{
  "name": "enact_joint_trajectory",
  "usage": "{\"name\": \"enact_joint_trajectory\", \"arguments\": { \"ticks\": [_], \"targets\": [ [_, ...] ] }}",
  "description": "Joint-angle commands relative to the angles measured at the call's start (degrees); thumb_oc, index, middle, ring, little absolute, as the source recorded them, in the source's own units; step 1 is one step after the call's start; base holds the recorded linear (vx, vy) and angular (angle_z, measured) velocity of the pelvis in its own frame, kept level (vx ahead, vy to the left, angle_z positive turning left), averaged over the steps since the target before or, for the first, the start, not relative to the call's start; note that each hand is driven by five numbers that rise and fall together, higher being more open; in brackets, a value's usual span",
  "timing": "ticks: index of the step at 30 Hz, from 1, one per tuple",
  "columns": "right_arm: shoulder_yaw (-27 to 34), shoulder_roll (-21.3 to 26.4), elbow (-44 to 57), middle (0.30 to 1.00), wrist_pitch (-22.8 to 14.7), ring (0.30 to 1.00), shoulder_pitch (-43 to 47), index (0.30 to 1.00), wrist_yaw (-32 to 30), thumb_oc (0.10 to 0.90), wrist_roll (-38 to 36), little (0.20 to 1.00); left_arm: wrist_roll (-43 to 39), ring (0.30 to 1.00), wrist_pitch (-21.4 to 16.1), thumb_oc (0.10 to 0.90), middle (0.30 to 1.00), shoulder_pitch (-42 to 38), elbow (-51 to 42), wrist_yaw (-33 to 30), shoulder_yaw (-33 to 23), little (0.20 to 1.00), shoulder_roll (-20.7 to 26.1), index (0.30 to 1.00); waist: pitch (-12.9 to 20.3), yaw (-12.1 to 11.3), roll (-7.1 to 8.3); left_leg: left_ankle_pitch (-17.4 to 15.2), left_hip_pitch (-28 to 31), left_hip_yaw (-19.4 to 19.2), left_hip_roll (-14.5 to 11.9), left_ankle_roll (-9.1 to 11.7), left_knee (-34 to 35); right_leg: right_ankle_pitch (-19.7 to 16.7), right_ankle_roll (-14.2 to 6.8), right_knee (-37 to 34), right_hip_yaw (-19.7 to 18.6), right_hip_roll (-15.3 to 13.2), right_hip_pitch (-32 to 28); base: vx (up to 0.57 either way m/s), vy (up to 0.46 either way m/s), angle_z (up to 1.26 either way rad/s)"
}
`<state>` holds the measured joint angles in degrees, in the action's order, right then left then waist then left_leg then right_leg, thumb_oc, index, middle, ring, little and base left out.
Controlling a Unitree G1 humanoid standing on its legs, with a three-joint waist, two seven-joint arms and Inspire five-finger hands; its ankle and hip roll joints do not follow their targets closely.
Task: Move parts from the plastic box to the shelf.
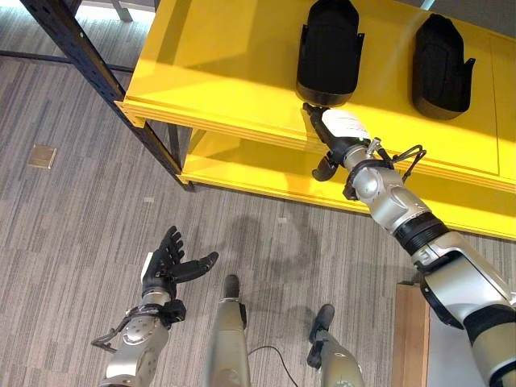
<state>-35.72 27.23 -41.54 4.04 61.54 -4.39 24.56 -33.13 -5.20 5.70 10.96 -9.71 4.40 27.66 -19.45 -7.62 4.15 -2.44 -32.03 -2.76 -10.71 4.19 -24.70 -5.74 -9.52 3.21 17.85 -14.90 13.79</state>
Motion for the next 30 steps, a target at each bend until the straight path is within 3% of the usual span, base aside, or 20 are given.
{"name": "enact_joint_trajectory", "arguments": {
  "ticks": [1, 30],
  "targets": [
    [0.2, 0.6, -0.7, 1.000, -1.4, 1.000, 10.8, 1.000, -5.3, 0.900, 0.7, 1.000, 0.6, 1.000, -6.0, 0.900, 1.000, 0.8, -5.4, -0.6, -1.2, 1.000, 1.8, 1.000, 0.9, -0.5, 1.12, -0.1, -1.5, 3.5, -1.9, 2.2, -0.1, 7.1, -1.2, 5.8, -0.6, -1.7, -6.0, 0.00, 0.000, 0.00],
    [-0.5, 2.9, -2.0, 1.000, -1.2, 1.000, 13.1, 1.000, -5.9, 0.900, 0.1, 1.000, 0.1, 1.000, -6.5, 0.900, 1.000, 0.8, -5.4, -0.7, -1.5, 1.000, 2.0, 1.000, 0.7, -0.5, 1.18, -0.2, -2.0, 3.3, -1.8, 2.0, -0.4, 7.2, -1.1, 6.0, -0.7, -1.5, -5.6, 0.00, 0.000, 0.00]
  ]
}}
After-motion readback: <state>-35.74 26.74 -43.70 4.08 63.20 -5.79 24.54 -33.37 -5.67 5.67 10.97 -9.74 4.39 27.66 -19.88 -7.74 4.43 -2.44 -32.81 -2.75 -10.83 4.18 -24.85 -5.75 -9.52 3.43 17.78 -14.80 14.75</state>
